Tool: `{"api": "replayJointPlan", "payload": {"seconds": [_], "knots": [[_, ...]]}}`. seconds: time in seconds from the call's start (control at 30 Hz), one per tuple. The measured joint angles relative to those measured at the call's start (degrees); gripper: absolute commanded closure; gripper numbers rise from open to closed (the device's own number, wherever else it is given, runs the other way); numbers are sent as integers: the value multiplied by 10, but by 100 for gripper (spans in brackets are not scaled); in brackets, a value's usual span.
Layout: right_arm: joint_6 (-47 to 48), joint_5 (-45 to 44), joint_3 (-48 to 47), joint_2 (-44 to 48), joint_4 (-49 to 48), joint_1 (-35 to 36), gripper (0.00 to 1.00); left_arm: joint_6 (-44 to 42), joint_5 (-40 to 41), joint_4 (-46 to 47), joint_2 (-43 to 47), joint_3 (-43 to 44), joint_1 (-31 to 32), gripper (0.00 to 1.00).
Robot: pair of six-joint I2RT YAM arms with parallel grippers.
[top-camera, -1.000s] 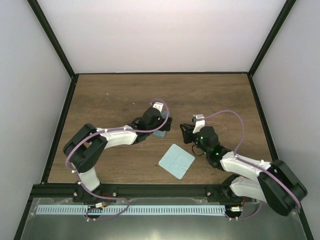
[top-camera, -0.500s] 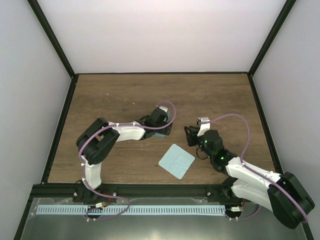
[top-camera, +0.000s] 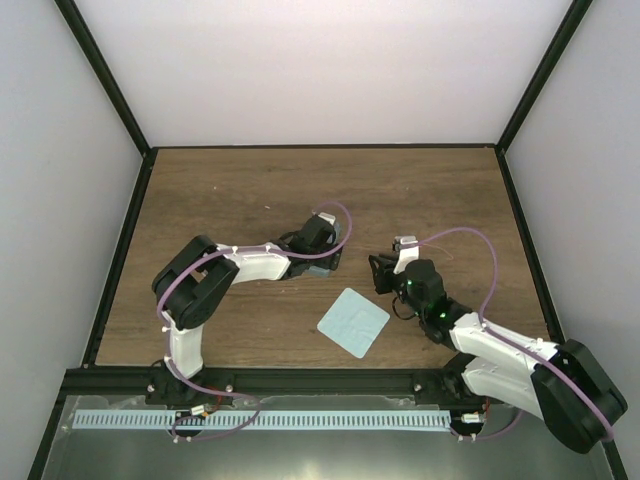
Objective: Organize the sunglasses
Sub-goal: Pick up the sunglasses case from the center of the board, then open the sunglasses case.
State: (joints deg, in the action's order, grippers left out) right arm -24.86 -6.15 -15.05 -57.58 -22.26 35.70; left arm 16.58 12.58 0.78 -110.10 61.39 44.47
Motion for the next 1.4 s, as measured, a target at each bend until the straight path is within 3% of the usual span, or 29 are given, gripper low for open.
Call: {"api": "replayJointPlan", "payload": {"seconds": [0.27,0.57,0.97,1.17,1.27,1.4], "knots": [[0,-5,0,-12,0,0,72,8,2,0,2,-1,0,28],[0,-4,0,-33,-2,0,71,12,-8,9,4,-7,0,30],[-3,93,-1,-119,-83,-34,71,51,-154,107,108,-113,-24,35],[-20,141,-3,-172,-141,-38,51,93,-209,166,150,-153,-45,34],[-37,154,-3,-190,-172,-40,35,115,-239,191,151,-164,-49,33],[-53,166,-3,-212,-215,-41,30,135,-280,210,151,-177,-49,31]]}}
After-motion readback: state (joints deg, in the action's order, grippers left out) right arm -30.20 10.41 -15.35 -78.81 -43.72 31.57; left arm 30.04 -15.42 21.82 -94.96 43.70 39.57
